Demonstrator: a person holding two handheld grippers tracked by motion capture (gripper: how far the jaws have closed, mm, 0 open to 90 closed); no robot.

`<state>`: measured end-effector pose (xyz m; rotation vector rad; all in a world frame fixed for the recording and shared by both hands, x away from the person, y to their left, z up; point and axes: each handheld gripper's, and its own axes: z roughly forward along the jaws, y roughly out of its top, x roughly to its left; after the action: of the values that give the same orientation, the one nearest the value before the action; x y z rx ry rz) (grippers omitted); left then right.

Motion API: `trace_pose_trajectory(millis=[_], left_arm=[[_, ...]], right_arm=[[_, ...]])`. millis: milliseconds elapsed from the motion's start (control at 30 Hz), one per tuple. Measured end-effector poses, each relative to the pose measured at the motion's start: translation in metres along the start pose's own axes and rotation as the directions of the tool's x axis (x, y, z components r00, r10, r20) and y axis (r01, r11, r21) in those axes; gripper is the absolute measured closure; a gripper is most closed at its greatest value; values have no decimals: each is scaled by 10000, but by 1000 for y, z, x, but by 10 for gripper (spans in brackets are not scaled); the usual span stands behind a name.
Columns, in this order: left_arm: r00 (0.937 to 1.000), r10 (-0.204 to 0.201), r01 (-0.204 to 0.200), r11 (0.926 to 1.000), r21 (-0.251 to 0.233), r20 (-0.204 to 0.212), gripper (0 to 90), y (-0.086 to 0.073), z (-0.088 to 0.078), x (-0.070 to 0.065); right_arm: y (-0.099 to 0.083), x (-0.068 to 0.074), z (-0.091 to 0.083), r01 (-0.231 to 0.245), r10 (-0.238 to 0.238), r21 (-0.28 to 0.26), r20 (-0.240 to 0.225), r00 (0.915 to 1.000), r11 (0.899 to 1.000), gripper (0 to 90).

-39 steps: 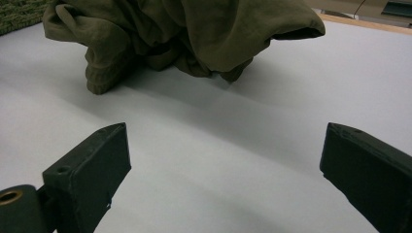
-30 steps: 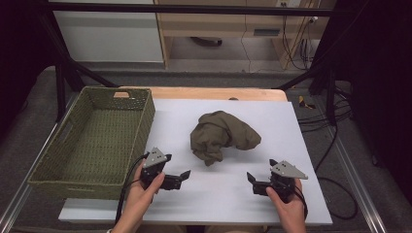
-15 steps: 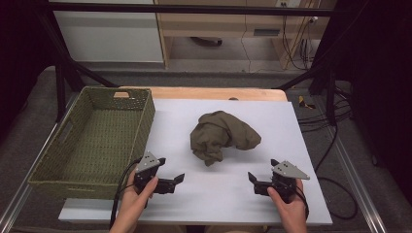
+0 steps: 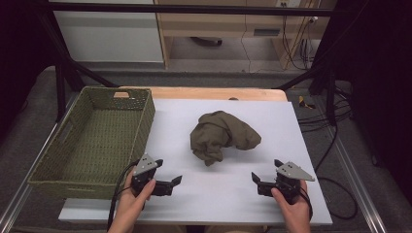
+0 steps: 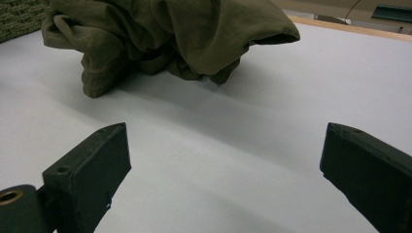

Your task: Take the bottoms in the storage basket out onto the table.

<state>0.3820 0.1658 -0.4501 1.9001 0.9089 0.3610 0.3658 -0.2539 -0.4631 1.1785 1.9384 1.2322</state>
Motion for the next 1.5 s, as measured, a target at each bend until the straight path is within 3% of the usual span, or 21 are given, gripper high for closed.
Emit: trace_pose_trajectory(millis=[233,700,1300,1500], left_arm=[[9998,-91,89,9999,70,179,57,-7,3,-2],[9991,99,-107,9998,187,420,58,-18,2,-7],[9993,184,-169,9988,-457,317,61,-21,2,-2],[9997,112,-102,9991,-415,239,61,-20,3,-1]], right_arm=[[-1,-4,-3,-77,77,-14,23,10000,10000,43],[-2,-4,-3,-37,37,116,-25,10000,9999,44],[-7,-1,3,-105,134,555,-520,9986,9984,45],[-7,0,6,-120,156,652,-546,9984,9978,45]])
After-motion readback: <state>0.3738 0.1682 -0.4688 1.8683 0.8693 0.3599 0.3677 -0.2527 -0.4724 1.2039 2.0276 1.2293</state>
